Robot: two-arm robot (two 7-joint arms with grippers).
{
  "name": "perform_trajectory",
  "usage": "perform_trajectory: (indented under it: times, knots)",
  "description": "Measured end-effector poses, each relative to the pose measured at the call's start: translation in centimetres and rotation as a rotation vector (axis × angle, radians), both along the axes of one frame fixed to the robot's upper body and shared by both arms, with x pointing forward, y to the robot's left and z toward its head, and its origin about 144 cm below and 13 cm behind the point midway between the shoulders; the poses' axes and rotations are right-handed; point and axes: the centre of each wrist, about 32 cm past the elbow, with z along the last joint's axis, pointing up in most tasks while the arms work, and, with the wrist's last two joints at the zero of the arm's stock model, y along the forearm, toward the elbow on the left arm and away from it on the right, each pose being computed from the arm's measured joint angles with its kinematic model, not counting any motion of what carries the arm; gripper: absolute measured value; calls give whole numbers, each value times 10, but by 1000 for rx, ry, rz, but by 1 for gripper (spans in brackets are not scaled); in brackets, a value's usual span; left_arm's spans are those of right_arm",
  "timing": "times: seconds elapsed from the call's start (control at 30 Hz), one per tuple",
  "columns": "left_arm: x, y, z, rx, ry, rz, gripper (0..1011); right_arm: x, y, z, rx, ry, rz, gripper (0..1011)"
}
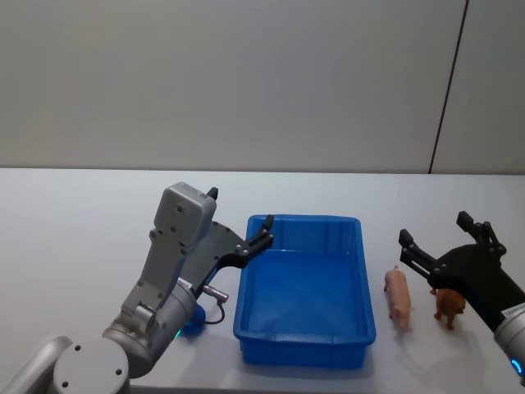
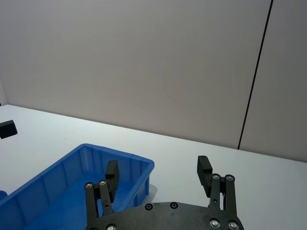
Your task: Pick up the two dolls from the table and place them into the box.
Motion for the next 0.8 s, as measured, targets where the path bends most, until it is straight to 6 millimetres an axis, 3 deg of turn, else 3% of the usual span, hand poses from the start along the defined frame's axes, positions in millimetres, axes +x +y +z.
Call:
perform_trajectory:
  times: [0.8]
  knots:
    - [0, 0, 0, 0, 0, 0, 1003, 0, 0, 0, 0, 0, 0, 1001]
